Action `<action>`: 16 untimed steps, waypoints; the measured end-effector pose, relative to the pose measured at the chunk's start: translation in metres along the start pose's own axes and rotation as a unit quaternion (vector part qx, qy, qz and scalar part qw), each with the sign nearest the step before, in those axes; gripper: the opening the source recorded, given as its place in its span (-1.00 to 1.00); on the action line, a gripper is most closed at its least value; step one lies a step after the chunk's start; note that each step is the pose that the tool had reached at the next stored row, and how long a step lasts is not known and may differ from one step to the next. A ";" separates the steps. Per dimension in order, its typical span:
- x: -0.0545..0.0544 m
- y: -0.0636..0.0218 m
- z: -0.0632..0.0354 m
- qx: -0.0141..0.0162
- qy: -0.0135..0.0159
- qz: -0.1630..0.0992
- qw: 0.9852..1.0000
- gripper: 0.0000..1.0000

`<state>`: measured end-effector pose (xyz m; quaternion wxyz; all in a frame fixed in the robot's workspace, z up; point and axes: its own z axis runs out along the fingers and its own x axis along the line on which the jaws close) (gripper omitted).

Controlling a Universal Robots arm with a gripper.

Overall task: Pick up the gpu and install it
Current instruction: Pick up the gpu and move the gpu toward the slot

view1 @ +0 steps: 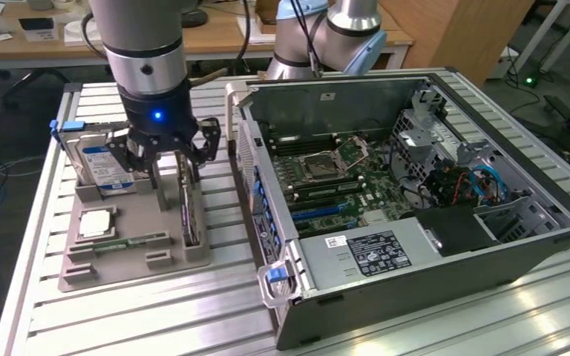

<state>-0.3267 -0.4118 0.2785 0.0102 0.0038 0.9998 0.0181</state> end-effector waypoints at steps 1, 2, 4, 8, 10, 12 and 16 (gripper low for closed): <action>0.000 -0.0004 0.0018 0.000 0.000 0.000 1.000 0.29; -0.001 -0.0007 0.0036 0.000 0.000 0.000 1.000 0.29; -0.003 -0.0012 0.0074 0.000 0.000 0.000 1.000 0.29; -0.007 -0.0031 0.0146 0.000 0.000 0.001 1.000 0.29; -0.007 -0.0052 0.0182 0.000 0.000 0.001 1.000 0.29; -0.007 -0.0064 0.0218 0.000 0.000 0.001 1.000 0.29; -0.007 -0.0071 0.0290 0.000 0.000 0.001 1.000 0.29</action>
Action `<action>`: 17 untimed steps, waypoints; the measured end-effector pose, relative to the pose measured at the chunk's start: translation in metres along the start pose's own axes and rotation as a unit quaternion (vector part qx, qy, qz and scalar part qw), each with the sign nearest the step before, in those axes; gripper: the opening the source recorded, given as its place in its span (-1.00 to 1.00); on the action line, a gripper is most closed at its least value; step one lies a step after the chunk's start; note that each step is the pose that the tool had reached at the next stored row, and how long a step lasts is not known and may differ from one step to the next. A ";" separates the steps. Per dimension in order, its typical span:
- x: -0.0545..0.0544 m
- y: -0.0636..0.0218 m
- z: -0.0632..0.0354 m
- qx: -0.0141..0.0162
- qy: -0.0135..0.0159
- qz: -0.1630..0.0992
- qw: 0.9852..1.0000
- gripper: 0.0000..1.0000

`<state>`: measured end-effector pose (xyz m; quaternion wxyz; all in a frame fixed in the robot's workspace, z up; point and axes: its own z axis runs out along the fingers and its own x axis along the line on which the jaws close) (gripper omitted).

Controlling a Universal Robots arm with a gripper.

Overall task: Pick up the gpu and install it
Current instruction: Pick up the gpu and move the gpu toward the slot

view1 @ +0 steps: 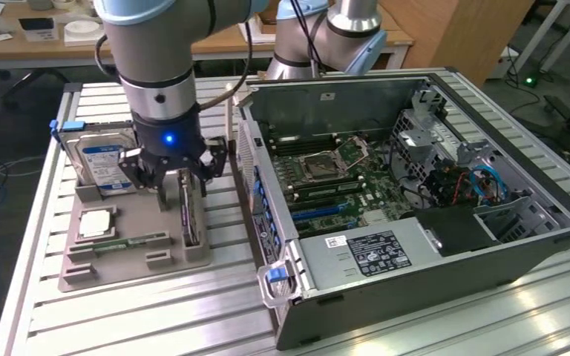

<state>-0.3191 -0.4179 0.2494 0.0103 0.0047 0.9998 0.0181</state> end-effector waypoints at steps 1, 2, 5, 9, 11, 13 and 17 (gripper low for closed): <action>0.000 -0.0001 0.0020 0.000 0.000 0.000 1.000 0.29; 0.000 -0.0001 0.0038 0.000 0.000 0.000 1.000 0.29; 0.000 -0.0004 0.0092 0.000 0.000 0.000 1.000 0.29; -0.001 -0.0007 0.0165 0.000 0.000 0.000 1.000 0.29; -0.001 -0.0008 0.0201 0.000 0.000 0.000 1.000 0.29; -0.002 -0.0009 0.0237 0.000 0.000 0.000 1.000 0.29; -0.002 -0.0012 0.0311 0.000 0.000 0.000 1.000 0.29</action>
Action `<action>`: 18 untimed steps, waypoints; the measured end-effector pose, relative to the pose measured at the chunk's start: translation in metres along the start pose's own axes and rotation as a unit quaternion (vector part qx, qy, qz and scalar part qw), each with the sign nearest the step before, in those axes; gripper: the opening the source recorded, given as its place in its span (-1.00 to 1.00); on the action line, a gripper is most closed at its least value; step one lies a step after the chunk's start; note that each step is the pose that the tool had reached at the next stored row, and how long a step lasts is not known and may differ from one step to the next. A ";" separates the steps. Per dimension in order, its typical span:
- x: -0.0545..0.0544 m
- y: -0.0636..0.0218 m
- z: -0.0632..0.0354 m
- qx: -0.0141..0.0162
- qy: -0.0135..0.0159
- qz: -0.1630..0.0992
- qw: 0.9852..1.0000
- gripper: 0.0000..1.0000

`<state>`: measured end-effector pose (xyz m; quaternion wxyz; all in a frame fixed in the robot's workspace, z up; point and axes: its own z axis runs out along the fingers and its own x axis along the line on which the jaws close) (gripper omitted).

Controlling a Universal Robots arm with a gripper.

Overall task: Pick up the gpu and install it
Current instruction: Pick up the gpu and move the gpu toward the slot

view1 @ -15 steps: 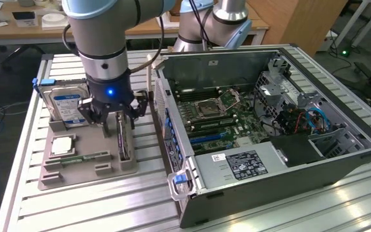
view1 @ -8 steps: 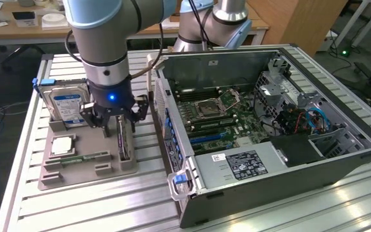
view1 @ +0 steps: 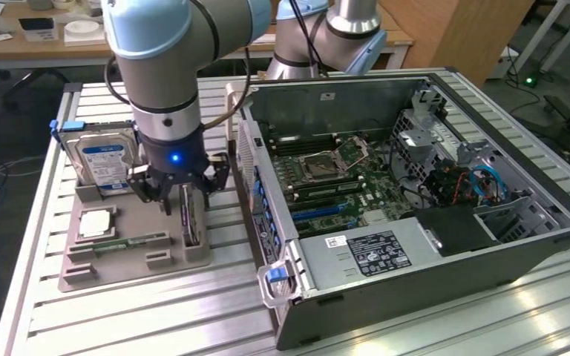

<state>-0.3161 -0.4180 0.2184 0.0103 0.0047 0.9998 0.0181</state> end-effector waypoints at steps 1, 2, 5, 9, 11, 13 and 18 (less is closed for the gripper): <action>0.000 -0.0001 0.0018 0.000 0.000 0.000 1.000 0.29; 0.000 -0.0001 0.0036 0.000 0.000 0.000 1.000 0.29; 0.000 -0.0003 0.0050 0.000 0.000 0.000 1.000 0.29; 0.000 -0.0002 0.0050 0.000 0.000 0.000 1.000 0.29; 0.000 -0.0002 0.0050 0.000 0.000 0.000 1.000 0.29; 0.000 -0.0002 0.0050 0.000 0.000 0.000 1.000 0.14; 0.000 -0.0002 0.0050 0.000 0.000 0.000 1.000 -0.11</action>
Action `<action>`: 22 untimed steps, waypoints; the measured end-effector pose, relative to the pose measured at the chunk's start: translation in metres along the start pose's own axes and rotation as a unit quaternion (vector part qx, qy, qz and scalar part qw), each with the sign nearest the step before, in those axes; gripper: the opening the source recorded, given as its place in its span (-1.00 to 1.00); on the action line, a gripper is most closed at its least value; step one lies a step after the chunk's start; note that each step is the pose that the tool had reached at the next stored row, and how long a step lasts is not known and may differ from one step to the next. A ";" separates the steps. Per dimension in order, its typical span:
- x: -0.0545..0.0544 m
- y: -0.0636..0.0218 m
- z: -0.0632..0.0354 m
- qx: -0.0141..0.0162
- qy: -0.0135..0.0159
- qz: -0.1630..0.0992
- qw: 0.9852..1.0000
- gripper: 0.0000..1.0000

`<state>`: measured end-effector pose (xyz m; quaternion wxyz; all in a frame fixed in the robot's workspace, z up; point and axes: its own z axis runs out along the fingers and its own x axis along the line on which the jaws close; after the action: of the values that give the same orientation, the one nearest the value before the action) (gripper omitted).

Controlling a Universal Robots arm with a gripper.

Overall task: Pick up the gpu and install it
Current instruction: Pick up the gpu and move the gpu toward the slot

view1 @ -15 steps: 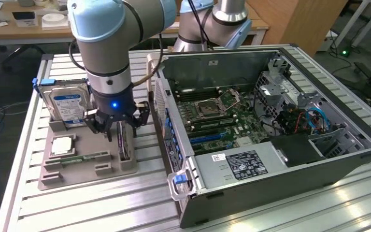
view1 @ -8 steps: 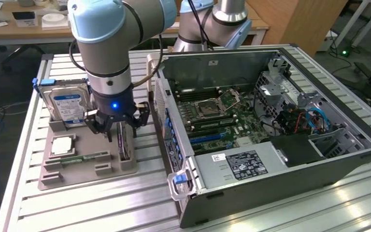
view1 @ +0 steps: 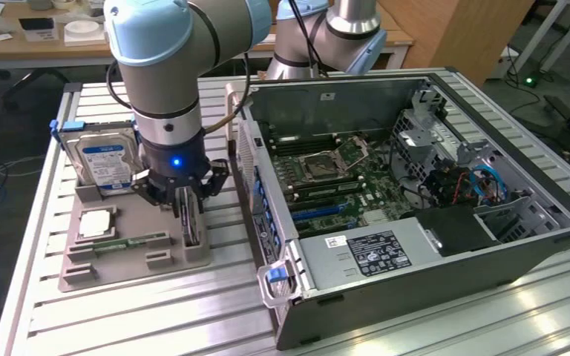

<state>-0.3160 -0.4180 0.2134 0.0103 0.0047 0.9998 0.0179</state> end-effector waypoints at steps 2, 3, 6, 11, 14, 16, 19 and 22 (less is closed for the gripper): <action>0.000 0.0000 0.0000 0.000 0.000 0.000 1.000 -0.11; 0.000 0.0000 0.0000 0.000 0.000 0.000 1.000 -0.11; 0.000 0.0000 0.0000 0.000 0.000 0.000 1.000 -0.11; 0.000 0.0000 0.0001 0.000 0.000 0.000 1.000 -0.40; 0.000 0.0000 0.0001 0.000 0.000 0.000 1.000 -0.40; 0.000 0.0000 0.0001 0.000 0.000 0.000 1.000 -0.40; 0.000 0.0000 0.0001 0.000 0.000 0.000 1.000 -0.43; 0.000 0.0000 0.0001 0.000 0.000 0.000 1.000 -0.45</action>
<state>-0.3159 -0.4181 0.2132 0.0103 0.0047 0.9998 0.0179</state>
